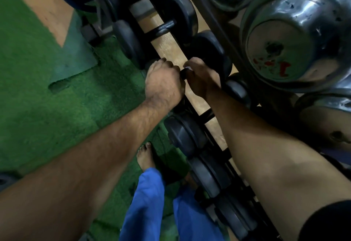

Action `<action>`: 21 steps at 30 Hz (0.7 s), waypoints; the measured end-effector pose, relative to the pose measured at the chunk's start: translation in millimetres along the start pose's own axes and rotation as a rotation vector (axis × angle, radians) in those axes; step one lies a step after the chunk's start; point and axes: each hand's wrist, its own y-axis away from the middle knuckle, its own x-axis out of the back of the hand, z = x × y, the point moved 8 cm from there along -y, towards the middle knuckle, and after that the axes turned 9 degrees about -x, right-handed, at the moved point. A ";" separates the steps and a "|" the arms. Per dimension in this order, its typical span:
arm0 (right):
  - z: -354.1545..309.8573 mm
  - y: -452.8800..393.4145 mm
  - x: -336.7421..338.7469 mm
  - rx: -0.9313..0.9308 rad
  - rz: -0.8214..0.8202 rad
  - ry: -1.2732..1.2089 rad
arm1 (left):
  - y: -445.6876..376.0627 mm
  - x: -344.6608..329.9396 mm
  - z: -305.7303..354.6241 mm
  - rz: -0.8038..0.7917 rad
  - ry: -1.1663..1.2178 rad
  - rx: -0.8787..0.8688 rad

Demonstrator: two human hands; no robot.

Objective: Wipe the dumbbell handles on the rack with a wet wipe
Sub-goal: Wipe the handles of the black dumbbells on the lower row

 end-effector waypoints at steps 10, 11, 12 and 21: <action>-1.5 -21.4 1.9 -0.179 -0.005 0.255 | 11.3 -1.6 -15.5 0.045 0.151 -0.013; -11.6 -19.6 1.1 -0.163 -0.021 0.320 | 13.3 -2.1 -17.6 0.050 0.162 0.009; -22.9 -18.5 -0.7 -0.105 -0.029 0.391 | 14.5 -2.8 -19.3 0.053 0.177 0.027; -22.3 16.9 -0.3 0.108 0.001 -0.049 | 15.7 -5.3 -23.2 0.064 0.289 0.062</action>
